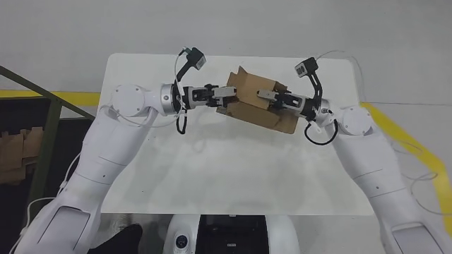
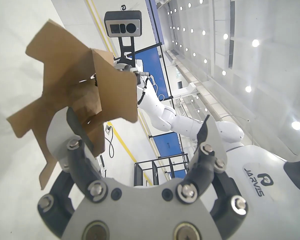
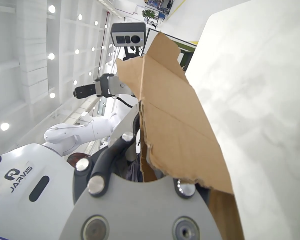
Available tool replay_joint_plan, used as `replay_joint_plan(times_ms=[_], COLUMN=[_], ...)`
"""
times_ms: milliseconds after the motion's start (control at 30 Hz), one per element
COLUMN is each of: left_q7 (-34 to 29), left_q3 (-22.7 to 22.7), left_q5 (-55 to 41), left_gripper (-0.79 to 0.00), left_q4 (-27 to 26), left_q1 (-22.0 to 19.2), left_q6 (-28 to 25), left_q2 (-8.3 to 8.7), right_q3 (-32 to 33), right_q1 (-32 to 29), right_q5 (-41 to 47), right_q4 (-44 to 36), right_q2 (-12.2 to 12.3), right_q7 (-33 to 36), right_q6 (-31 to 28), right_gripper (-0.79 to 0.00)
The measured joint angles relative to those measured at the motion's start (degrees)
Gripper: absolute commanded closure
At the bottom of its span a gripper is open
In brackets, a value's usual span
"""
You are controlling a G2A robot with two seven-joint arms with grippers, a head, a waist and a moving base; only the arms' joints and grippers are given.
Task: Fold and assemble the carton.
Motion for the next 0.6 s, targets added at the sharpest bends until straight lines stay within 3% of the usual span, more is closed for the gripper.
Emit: replay_joint_plan(times_ms=[600], left_q7=[-2.2], left_q3=[1.6], left_q5=[-1.1], left_gripper=[-0.785], left_q4=[-0.3], left_q1=[-0.7], left_q6=[1.3], left_q2=[-0.24], right_q3=[0.8], right_q1=[-1.5], right_q5=[-3.0], right_q4=[-3.8], right_q2=[-0.1], right_q7=[-5.7], right_q6=[4.1], right_gripper=[0.0])
